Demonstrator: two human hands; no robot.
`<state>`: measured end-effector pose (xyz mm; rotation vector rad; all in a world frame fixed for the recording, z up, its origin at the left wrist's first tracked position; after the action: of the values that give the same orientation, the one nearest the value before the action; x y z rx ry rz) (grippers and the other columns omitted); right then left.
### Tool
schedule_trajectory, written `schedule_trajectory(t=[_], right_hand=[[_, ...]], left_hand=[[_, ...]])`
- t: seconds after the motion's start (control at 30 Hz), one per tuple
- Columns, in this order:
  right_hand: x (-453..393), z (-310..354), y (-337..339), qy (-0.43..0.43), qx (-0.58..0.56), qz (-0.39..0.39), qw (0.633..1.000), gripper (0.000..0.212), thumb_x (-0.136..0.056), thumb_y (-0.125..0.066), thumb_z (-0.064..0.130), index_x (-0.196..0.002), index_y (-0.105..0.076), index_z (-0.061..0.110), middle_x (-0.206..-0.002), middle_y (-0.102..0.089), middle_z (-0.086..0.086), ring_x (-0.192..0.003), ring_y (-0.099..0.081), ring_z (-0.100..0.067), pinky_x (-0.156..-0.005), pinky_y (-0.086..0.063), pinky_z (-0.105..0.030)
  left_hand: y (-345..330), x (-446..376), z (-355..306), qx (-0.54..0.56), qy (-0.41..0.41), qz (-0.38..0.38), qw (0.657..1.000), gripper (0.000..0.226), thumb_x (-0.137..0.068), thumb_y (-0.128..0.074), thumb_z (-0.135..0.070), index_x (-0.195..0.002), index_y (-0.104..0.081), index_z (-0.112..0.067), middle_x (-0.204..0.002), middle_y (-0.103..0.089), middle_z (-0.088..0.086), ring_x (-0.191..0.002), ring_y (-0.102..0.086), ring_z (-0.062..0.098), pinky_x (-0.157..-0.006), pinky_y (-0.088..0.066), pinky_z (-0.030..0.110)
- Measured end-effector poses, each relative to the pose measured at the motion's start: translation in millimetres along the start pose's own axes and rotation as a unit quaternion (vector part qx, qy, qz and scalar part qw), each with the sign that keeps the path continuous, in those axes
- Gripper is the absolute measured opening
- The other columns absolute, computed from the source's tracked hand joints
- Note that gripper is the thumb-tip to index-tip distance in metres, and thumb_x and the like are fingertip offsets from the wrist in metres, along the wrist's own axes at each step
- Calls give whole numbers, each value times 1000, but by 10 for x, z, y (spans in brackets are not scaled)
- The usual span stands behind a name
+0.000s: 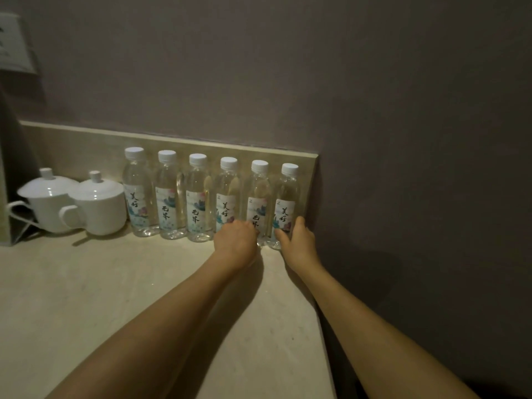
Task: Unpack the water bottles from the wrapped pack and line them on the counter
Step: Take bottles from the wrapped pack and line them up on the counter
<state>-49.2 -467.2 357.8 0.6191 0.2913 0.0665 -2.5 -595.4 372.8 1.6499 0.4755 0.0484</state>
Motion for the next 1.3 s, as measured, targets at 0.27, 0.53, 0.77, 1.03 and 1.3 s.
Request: schedule_trajectory(t=[0.27,0.53,0.77,1.03,1.3], right_hand=[[-26,-5,-17,13,37,-1,999,36,-94,-58,27,-116,-46,2,-128,-54,-22,-115,-56,-40,-94,-48,-53],[-3,16,-8,14,46,-3,999,35,-94,-57,26,-117,-46,2,-126,-54,-20,-114,-56,-38,-95,-48,-52],[-14,25,8,5,34,12,999,34,-94,-58,27,-117,-46,4,-129,-55,-19,-117,-56,-36,-96,-48,-52],[-25,21,-15,-8,32,10,999,35,-94,-58,27,-117,-46,4,-130,-54,-19,-118,-55,-38,-97,-49,-52],[-17,41,-11,-29,18,5,999,45,-93,-60,26,-126,-42,1,-135,-51,-20,-122,-53,-37,-99,-48,-50]], left_hand=[[-21,-36,19,-13,-25,-4,1000,25,-99,-52,-26,-111,-62,-7,-107,-66,13,-101,-65,29,-85,-57,41],[-11,-37,35,-5,-37,-6,999,26,-100,-51,-28,-111,-62,-8,-109,-66,13,-103,-64,30,-86,-56,40],[-15,-37,71,19,-29,1,999,33,-101,-48,-35,-109,-63,-7,-107,-65,14,-100,-65,31,-86,-56,43],[-13,-28,84,41,-25,5,999,33,-100,-50,-36,-106,-64,-7,-104,-66,14,-97,-66,30,-85,-56,43],[10,19,120,88,-28,0,996,36,-100,-46,-39,-102,-67,-10,-95,-69,12,-87,-68,30,-80,-59,42]])
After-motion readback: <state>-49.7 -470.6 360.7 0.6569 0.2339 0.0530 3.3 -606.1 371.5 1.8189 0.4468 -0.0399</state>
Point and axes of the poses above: each hand's wrist, its own x-axis away from the middle knuckle, its own y-axis out of the back of the hand, z = x × y, the point moved 5 cm from there along -x, towards the middle knuckle
